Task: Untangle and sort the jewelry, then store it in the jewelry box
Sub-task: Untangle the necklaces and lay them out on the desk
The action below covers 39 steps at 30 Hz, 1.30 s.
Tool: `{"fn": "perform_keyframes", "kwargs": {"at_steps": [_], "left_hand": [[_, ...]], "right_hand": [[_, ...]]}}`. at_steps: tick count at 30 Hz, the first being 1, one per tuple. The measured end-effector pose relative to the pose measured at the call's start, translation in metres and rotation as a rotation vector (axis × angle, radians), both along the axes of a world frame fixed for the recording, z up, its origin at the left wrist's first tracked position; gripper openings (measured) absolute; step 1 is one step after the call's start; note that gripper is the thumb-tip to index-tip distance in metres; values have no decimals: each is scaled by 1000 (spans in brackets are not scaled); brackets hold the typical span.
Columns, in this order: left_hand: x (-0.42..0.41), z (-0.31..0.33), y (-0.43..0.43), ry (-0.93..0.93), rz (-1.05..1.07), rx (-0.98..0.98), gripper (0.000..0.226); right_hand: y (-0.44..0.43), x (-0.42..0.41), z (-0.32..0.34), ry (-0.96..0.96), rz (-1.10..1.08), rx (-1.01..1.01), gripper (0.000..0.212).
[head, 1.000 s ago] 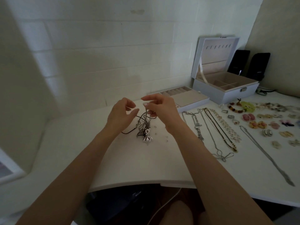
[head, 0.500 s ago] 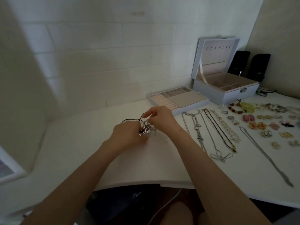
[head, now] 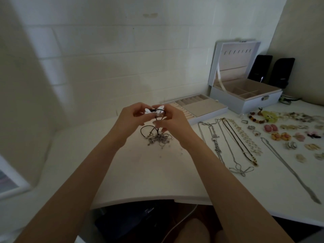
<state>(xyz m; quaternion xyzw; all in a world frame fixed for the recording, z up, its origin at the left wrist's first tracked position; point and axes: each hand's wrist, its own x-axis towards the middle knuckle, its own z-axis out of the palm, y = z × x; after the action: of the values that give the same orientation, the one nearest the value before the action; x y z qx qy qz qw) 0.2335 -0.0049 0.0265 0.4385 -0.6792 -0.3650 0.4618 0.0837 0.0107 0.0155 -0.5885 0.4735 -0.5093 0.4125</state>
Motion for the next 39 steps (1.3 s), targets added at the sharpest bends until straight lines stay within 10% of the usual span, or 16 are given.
{"fn": "perform_keyframes", "kwargs": {"at_steps": [11, 25, 39], "left_hand": [[-2, 11, -13, 688, -233, 140, 17], [-1, -34, -44, 265, 275, 133, 14], [15, -53, -52, -252, 379, 33, 14]], "right_hand": [[2, -7, -5, -3, 12, 91, 8], [5, -14, 11, -232, 49, -8, 16], [7, 19, -8, 137, 188, 33, 15]]}}
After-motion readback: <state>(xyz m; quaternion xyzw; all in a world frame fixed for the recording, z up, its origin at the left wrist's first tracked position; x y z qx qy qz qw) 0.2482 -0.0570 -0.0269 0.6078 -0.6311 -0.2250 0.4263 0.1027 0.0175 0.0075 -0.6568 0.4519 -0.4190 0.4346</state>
